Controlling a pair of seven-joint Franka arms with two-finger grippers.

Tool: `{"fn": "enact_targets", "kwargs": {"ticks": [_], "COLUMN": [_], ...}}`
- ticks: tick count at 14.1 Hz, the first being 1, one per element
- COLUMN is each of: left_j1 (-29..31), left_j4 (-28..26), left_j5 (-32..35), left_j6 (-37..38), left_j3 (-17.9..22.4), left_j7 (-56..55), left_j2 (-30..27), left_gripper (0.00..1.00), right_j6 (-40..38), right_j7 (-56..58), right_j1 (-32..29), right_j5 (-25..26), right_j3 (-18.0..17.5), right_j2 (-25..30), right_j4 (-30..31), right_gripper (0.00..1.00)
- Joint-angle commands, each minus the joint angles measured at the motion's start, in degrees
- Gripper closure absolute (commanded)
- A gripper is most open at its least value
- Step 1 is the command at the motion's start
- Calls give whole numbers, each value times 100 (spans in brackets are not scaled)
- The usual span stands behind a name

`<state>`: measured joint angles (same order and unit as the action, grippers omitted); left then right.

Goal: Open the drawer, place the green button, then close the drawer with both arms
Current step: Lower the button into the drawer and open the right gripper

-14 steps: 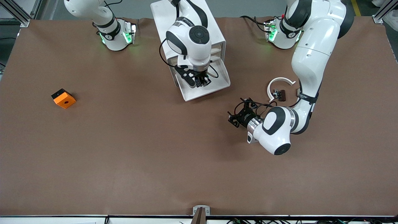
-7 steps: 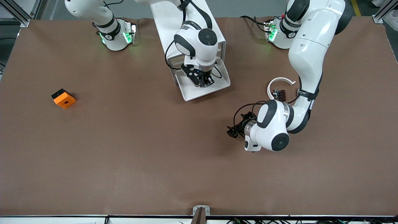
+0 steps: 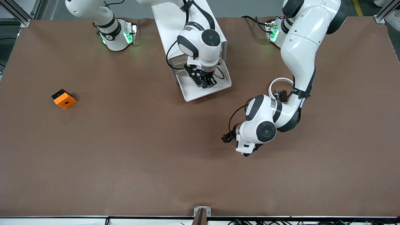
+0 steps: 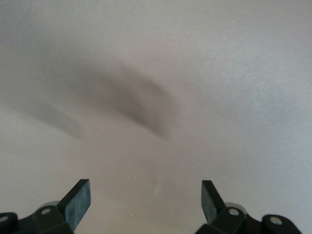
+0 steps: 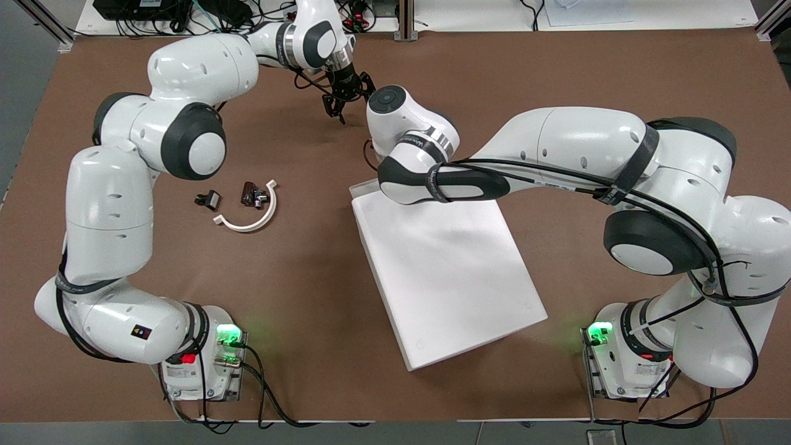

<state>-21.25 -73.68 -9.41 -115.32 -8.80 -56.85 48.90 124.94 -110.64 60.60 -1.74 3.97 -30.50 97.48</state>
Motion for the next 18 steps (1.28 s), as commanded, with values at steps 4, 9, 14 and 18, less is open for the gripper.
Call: {"fn": "enact_targets", "kwargs": {"ticks": [4, 9, 14, 18], "left_j1": [-204, -441, -687, -889], "left_j4": [-147, -208, -358, -717], "left_j5": [431, 475, 527, 571], "left_j6": [-332, -439, -457, -465], "left_j3": [1, -52, -43, -43], "left_j7": [77, 16, -273, -371], "left_j2": [-205, -267, -310, -608], "left_gripper": [0, 0, 0, 0], "right_j6": [-828, -2148, -3079, -3554], "right_j7": [873, 4440, 6904, 8835], "right_j1": [-328, -1469, -2631, -3658], "right_j5": [60, 60, 68, 59], "right_j3": [77, 86, 86, 86], "right_j2": [-26, 552, 1186, 1529], "right_j4": [-991, -1372, -1363, -1363], "right_gripper": [0, 0, 0, 0]}}
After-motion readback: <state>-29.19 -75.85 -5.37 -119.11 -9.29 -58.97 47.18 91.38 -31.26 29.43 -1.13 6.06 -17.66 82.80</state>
